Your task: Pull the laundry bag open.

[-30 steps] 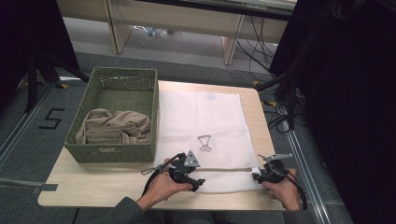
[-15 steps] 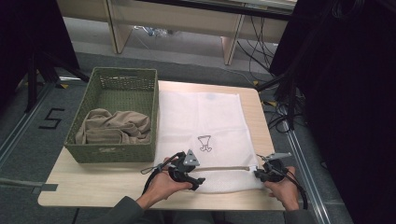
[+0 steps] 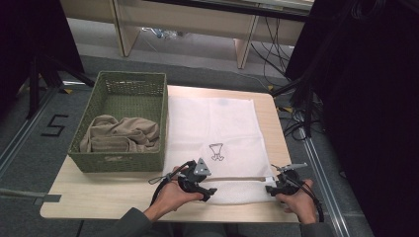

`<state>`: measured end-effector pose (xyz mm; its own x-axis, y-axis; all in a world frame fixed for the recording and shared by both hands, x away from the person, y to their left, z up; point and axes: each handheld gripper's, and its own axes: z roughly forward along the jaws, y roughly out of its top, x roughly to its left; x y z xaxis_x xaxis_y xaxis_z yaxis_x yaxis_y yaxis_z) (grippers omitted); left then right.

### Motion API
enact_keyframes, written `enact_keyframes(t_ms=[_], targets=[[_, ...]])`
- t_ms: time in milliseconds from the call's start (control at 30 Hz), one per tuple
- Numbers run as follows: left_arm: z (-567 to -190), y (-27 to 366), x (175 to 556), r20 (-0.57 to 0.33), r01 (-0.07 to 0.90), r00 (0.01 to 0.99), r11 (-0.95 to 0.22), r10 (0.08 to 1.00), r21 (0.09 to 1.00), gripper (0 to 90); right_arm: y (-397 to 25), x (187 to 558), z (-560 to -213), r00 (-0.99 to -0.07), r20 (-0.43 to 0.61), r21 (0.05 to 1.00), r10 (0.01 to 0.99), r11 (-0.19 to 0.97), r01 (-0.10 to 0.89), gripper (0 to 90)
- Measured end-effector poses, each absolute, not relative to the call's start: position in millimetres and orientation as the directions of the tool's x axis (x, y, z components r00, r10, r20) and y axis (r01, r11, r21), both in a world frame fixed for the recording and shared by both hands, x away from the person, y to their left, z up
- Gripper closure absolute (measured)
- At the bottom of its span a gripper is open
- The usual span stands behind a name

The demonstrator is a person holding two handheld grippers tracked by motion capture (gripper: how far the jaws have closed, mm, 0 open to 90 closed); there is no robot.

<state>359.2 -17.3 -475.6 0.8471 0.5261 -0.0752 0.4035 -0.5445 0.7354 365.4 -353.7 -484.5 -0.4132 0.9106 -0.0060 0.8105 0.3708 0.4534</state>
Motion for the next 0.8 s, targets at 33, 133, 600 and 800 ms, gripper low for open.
enact_keyframes(t_ms=[33, 133, 600, 800], targets=[[-475.7, -17.6, 358.5, -0.078, 0.405, 0.847, -0.544, 0.526, 0.735, 33.9, -353.5, 365.9, -484.5, -0.420, -0.009, 0.456, 0.907, 0.378, 0.806, 54.7], [-475.5, -18.1, 357.5, -0.074, 0.402, 0.848, -0.546, 0.524, 0.735, 33.9, -353.2, 366.2, -483.6, -0.437, -0.003, 0.456, 0.900, 0.390, 0.800, 64.6], [-473.7, -18.2, 359.4, -0.079, 0.406, 0.845, -0.538, 0.528, 0.739, 33.9, -356.5, 367.0, -478.8, -0.480, 0.004, 0.498, 0.877, 0.414, 0.762, 85.6], [-471.0, -23.2, 360.6, -0.082, 0.401, 0.846, -0.527, 0.527, 0.749, 34.3, -353.7, 360.2, -461.0, -0.487, -0.055, 0.557, 0.872, 0.432, 0.710, 86.1]])
